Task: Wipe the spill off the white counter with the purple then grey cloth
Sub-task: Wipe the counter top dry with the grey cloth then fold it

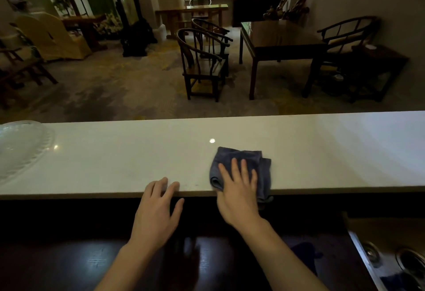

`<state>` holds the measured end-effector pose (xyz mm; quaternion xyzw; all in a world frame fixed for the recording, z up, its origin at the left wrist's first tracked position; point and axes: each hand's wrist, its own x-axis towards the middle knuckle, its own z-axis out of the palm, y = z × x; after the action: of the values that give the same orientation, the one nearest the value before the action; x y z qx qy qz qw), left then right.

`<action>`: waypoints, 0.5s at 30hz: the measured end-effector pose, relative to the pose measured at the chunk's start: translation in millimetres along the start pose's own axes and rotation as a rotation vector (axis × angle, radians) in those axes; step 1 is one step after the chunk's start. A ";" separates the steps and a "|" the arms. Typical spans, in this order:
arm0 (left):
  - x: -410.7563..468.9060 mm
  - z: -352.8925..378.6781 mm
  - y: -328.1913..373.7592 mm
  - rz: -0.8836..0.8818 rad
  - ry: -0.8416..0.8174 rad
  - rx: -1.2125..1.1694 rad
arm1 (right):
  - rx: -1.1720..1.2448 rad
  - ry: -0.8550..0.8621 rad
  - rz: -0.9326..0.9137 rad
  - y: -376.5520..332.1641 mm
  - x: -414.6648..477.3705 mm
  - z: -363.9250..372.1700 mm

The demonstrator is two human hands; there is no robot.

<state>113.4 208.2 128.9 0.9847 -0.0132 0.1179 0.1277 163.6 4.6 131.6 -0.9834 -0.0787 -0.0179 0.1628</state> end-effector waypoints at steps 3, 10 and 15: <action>0.8 -0.5 -0.3 0.009 0.008 -0.006 | 0.052 -0.036 -0.080 -25.1 2.0 8.0; -1.6 2.6 -5.7 0.008 0.011 -0.116 | 0.119 -0.129 -0.297 -69.7 15.4 23.2; -5.9 5.9 -10.4 0.011 0.039 -0.131 | 0.047 -0.131 -0.459 -56.9 28.0 22.1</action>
<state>109.7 216.8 119.5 0.9716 -0.0239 0.1366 0.1917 182.3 69.1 130.4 -0.9347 -0.3109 0.0110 0.1718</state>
